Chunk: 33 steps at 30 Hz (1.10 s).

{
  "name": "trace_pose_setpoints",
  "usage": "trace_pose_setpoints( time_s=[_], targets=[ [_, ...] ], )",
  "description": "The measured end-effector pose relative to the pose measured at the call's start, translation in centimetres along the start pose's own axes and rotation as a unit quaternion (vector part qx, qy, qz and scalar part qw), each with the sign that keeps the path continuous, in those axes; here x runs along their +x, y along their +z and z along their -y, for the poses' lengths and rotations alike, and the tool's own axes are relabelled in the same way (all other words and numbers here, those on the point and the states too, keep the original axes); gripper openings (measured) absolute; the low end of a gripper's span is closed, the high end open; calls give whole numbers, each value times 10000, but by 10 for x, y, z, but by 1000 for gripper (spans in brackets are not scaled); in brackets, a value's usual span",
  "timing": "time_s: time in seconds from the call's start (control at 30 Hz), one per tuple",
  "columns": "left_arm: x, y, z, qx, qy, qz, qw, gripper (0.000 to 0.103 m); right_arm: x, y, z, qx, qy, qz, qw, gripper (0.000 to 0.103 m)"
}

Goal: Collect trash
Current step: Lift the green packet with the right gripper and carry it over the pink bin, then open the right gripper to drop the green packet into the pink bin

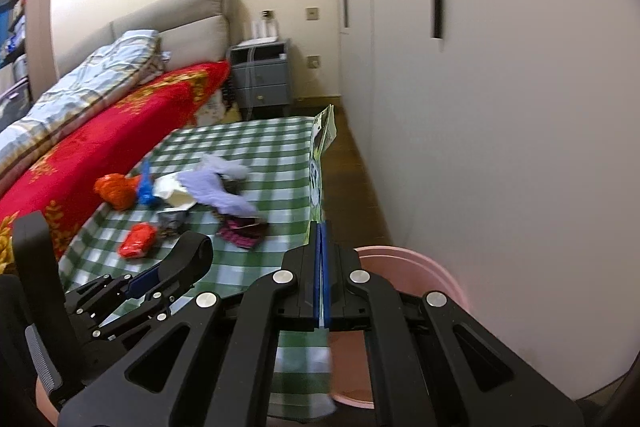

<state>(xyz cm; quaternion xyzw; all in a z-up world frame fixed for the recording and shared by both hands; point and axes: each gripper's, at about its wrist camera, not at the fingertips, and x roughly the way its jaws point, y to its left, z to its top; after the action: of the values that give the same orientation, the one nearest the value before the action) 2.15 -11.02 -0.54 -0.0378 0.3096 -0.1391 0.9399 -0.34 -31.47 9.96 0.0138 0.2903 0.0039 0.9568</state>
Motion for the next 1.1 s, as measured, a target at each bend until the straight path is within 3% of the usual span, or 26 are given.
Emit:
trace_pose_setpoints(
  time_s=[0.27,0.53,0.87,0.93,1.03,1.1],
  targets=[
    [27,2,39,151,-478,-127,9987,24,-1,-1,29,119,-560,-88,9983,1],
    [54,-6,78,348,-824,-263,9956,24,14,-4,51,412,-845,-272,9952,1],
    [86,-4,84,158,-1103,-513,9925,24,34,-4,63,645,-998,-425,9920,1],
    [94,-5,83,73,-1263,-700,9895,26,37,-4,66,720,-1097,-442,9904,4],
    [97,-6,80,-13,-1243,-756,9894,40,39,-4,73,877,-1079,-480,9891,16],
    [95,-5,76,-96,-1242,-756,9893,40,39,-4,73,863,-1133,-468,9887,32]
  ],
)
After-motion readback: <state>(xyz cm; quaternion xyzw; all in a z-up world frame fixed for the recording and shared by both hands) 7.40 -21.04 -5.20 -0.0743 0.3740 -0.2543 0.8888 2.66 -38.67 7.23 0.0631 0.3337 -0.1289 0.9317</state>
